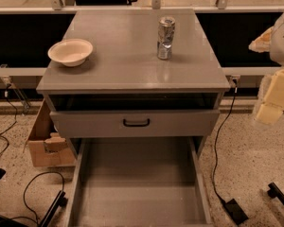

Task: Place redbull can into middle drawer

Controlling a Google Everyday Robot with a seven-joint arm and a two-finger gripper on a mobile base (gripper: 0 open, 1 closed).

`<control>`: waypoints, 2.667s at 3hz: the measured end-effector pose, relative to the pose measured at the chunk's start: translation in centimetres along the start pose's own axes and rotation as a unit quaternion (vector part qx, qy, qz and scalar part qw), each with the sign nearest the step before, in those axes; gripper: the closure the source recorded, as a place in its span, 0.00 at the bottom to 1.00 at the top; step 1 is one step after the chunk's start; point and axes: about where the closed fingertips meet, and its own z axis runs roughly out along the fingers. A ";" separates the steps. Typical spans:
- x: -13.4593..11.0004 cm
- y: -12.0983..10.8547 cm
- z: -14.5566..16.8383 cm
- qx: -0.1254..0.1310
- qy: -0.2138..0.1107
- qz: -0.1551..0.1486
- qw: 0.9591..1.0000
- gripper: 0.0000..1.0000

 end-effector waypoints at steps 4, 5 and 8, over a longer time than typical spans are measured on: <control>-3.3 -12.4 -0.8 0.079 -0.156 0.084 0.981 0.00; -5.7 -16.5 2.2 0.091 -0.258 0.112 0.955 0.00; -14.3 -21.8 9.3 0.106 -0.449 0.100 0.881 0.00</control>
Offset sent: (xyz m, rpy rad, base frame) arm 0.0544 0.0092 0.0416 0.0439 -0.0697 0.0192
